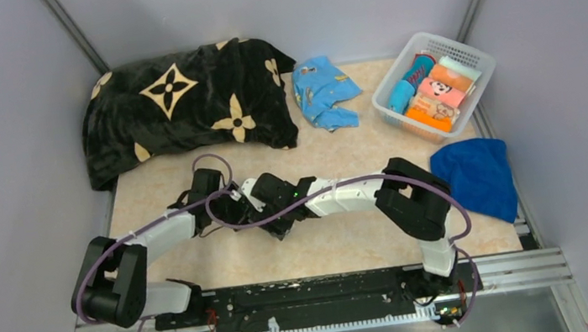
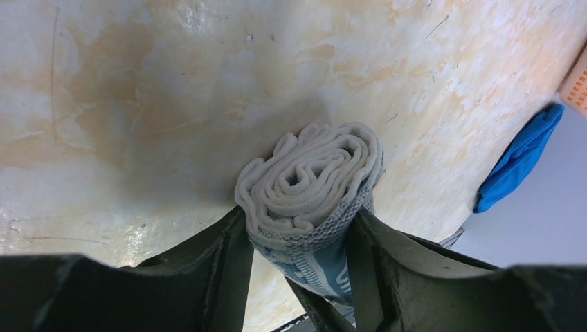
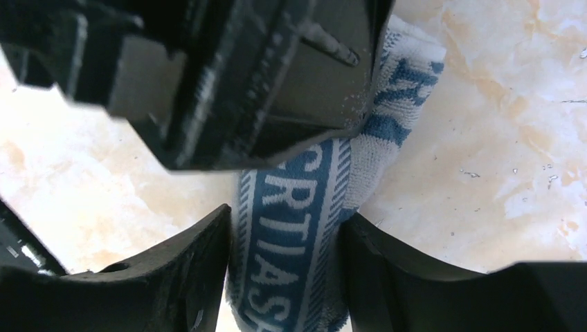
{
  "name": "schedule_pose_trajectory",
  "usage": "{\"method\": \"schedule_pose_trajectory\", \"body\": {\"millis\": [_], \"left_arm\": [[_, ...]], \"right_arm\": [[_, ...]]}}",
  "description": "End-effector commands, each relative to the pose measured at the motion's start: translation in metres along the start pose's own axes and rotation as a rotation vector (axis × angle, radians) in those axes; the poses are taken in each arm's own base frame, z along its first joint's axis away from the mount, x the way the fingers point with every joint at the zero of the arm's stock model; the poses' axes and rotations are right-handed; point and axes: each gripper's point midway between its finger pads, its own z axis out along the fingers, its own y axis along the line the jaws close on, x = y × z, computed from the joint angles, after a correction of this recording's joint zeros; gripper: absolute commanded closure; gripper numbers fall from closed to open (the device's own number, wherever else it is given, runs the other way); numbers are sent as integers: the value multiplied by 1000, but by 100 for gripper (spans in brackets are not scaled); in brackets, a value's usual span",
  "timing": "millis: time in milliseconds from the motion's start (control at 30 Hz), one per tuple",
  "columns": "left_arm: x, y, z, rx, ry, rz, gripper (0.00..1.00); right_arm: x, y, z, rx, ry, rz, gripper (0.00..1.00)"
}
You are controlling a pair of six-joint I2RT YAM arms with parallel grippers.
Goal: Roll the towels
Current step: Roll the towel at the center of the board, then pick up the towel at the center of the board.
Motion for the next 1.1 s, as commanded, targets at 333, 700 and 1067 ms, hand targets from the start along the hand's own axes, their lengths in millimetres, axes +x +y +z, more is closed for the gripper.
{"method": "schedule_pose_trajectory", "body": {"millis": [333,700,1067], "left_arm": [[11,38,4,-137,26,4,43],[-26,2,-15,-80,-68,75,23],[-109,-22,-82,-78,-259,154,15]], "right_arm": [[24,-3,30,128,162,-56,52],[68,-11,-5,126,231,19,85],[68,-71,-95,280,142,209,96]]}}
